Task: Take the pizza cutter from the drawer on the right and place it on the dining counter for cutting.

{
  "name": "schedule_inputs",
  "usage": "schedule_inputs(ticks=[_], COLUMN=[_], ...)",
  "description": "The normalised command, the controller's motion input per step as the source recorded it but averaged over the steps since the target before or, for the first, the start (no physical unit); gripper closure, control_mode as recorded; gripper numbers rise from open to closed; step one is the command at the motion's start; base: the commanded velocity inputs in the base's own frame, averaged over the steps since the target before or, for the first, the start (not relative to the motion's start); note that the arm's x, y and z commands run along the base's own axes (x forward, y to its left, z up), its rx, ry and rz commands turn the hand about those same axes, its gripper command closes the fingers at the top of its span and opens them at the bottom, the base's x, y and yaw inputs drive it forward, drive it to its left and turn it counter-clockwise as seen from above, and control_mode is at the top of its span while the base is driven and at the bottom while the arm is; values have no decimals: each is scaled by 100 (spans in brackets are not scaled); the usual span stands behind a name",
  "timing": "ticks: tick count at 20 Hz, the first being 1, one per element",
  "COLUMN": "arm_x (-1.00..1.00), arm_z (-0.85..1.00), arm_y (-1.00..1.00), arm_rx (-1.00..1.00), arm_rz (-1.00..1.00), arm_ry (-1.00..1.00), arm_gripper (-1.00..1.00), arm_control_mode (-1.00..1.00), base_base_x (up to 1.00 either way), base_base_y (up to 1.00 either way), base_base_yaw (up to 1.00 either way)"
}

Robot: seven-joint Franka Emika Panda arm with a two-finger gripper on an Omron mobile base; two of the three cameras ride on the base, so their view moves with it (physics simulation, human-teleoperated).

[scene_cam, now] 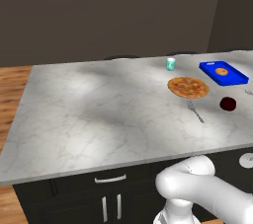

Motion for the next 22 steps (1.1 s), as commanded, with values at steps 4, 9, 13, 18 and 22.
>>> schedule_inputs(ticks=[4, 9, 13, 18, 22], arm_x=[6, 0, 0, 10, 24], arm_z=[-30, -34, -32, -30, -26], arm_y=[-39, -14, -7, 0, -14], arm_rx=[0, -5, -12, -10, -3], arm_rz=[53, 37, 22, 9, 0], arm_ry=[0, 0, 0, 0, 0], arm_gripper=[-100, -100, -100, -100, -100], arm_control_mode=[-100, -100, -100, -100, -100], base_base_x=[0, 0, 0, 0, 0], base_base_y=[0, 0, 0, 0, 0], base_base_yaw=[0, 0, 0, 0, 0])
